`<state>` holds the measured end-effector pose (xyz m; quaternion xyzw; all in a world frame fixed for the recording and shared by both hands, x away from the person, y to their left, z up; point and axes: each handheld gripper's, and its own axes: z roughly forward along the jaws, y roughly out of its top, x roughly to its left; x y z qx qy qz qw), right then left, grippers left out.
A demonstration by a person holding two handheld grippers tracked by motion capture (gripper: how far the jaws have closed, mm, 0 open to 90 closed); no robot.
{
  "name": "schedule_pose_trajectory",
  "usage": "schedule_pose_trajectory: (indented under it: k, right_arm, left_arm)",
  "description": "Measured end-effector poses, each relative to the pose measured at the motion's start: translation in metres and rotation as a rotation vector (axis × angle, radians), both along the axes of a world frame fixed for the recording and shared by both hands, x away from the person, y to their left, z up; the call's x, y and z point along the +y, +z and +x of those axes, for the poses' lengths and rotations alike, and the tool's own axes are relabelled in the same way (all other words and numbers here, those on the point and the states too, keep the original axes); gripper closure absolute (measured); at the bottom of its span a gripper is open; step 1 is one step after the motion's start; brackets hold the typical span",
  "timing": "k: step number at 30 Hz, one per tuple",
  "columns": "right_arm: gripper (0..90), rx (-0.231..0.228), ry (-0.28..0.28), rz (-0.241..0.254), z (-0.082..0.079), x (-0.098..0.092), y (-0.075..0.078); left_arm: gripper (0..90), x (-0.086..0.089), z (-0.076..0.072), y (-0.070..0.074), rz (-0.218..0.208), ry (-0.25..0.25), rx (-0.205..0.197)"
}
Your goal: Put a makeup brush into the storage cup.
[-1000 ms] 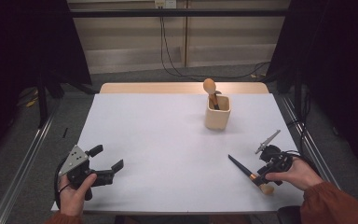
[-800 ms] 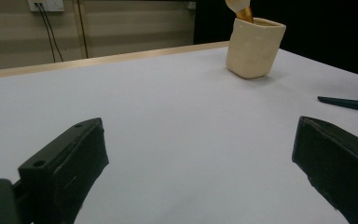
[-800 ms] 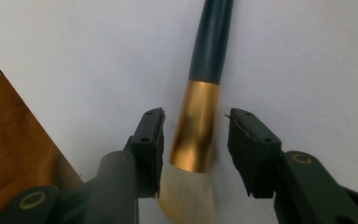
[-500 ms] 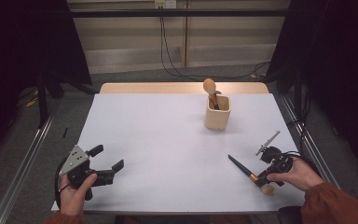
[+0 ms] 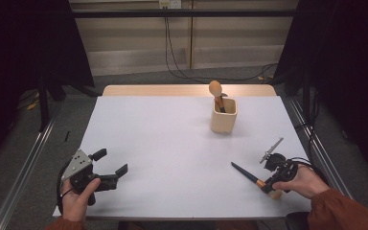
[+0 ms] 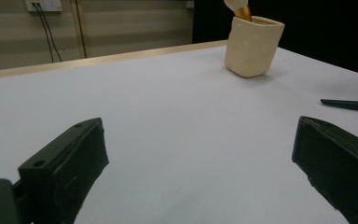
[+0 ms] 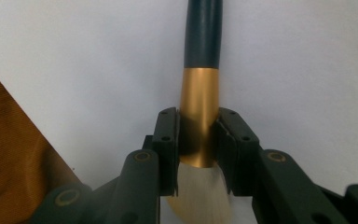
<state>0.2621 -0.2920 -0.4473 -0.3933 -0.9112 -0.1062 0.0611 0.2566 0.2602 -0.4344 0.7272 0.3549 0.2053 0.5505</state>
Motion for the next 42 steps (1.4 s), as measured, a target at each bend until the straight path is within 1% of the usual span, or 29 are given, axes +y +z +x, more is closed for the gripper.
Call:
schedule_pose_trajectory:
  k: [1,2,4,6,8,11,18,21,22,26,29,31,32,33,34,35,36,37,39,42]
  right_arm:
    - [69.8,-0.008,0.006,-0.006,-0.001,0.001,0.000]
    - [69.7,-0.019,0.017,-0.025,-0.002,0.004,0.000]
    - [69.4,-0.026,0.024,-0.045,-0.003,0.006,0.000]
    - [69.4,-0.025,0.031,-0.054,-0.003,0.008,0.000]
    - [69.4,-0.035,0.043,-0.066,-0.003,0.009,0.000]
    - [70.5,-0.048,0.043,-0.070,-0.006,0.010,0.000]
    - [72.1,-0.043,0.039,-0.093,-0.005,0.013,0.001]
    - [72.2,-0.039,0.029,-0.084,-0.004,0.011,0.002]
    - [72.2,-0.039,0.031,-0.070,-0.004,0.009,0.002]
    - [72.3,-0.036,0.022,-0.058,-0.004,0.008,0.002]
    - [72.3,-0.045,0.021,-0.050,-0.004,0.007,0.003]
    - [72.3,-0.049,0.012,-0.037,-0.004,0.006,0.004]
    - [72.3,-0.053,0.014,-0.032,-0.005,0.006,0.005]
    - [72.2,-0.060,0.006,-0.024,-0.005,0.006,0.006]
    - [72.2,-0.055,-0.002,-0.019,-0.005,0.005,0.008]
    - [72.3,-0.068,0.005,-0.012,-0.005,0.004,0.008]
    - [72.2,-0.074,-0.008,-0.006,-0.005,0.003,0.010]
    - [72.3,-0.079,-0.004,0.002,-0.005,0.002,0.011]
    - [72.2,-0.098,-0.021,0.024,-0.005,0.000,0.013]
    - [72.2,-0.133,-0.038,0.058,-0.004,-0.004,0.016]
  left_arm:
    - [3.0,0.000,0.000,0.000,0.001,0.002,0.000]
    - [3.0,0.000,0.000,0.000,0.001,0.002,0.002]
    - [3.0,0.000,0.000,0.000,0.003,-0.001,0.000]
    - [3.0,0.000,0.000,0.000,0.000,-0.002,-0.001]
    - [3.0,0.000,0.000,0.000,0.001,0.000,0.001]
    - [3.0,0.000,0.000,0.000,0.000,0.000,0.004]
    - [3.0,0.000,0.001,-0.001,0.006,-0.003,0.004]
    - [3.0,-0.001,0.001,-0.001,0.000,0.003,0.008]
    - [3.0,-0.001,0.002,-0.001,-0.003,0.002,0.007]
    - [3.0,-0.001,0.001,-0.001,0.000,0.000,0.010]
    - [3.0,-0.001,0.001,-0.001,-0.006,0.003,0.007]
    - [3.0,-0.001,0.001,-0.001,0.004,0.000,0.008]
    - [3.0,-0.001,0.001,-0.001,0.000,0.000,0.007]
    - [3.0,-0.001,0.001,-0.001,0.000,0.001,0.009]
    - [3.0,-0.001,0.001,-0.001,-0.001,-0.001,0.007]
    - [3.0,-0.001,0.001,-0.001,0.001,-0.001,0.007]
    - [3.0,-0.001,0.001,-0.001,-0.005,0.000,0.005]
    - [3.0,-0.001,0.002,-0.001,-0.002,0.000,0.006]
    - [3.0,-0.001,0.002,-0.001,-0.004,0.001,0.007]
    - [3.0,-0.001,0.002,-0.001,-0.003,0.000,0.007]
